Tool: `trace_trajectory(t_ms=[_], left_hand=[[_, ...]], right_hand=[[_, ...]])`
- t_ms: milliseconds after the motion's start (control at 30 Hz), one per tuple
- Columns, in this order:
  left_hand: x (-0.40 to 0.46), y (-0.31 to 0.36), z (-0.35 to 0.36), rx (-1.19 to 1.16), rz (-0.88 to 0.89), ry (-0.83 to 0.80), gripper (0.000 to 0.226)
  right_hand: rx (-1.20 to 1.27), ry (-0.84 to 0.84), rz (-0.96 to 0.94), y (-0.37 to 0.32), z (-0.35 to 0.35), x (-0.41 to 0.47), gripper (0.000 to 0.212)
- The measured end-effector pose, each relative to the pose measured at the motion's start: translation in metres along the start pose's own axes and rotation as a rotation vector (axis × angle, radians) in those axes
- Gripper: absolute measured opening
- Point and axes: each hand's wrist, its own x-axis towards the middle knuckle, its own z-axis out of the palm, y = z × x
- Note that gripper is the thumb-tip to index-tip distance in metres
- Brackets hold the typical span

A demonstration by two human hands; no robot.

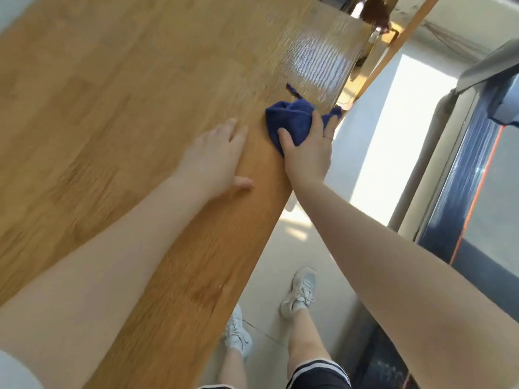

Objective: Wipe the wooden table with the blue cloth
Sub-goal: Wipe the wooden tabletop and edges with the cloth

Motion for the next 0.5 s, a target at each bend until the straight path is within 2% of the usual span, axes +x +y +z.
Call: trace_trajectory(t_ms=[67,133,300,400,500], left_hand=[[0.016,0.007,-0.003,-0.052,-0.093,-0.043,0.108],[0.032,0.014,-0.004,-0.115,-0.113,-0.1,0.115],[0.054,0.027,-0.013,0.043,-0.108,-0.151,0.132],[0.054,0.029,-0.017,0.048,-0.129,-0.173,0.133],[0.054,0.029,-0.018,0.042,-0.148,-0.192,0.133]], right_hand=[[-0.016,-0.026,-0.025,-0.004,-0.009,0.04,0.075],[-0.027,-0.05,-0.041,-0.004,-0.016,0.062,0.077],[-0.109,-0.12,-0.058,0.008,-0.025,0.039,0.082],[-0.052,-0.212,-0.071,0.01,-0.025,0.017,0.088],[-0.032,-0.225,-0.058,0.001,-0.022,0.039,0.091]])
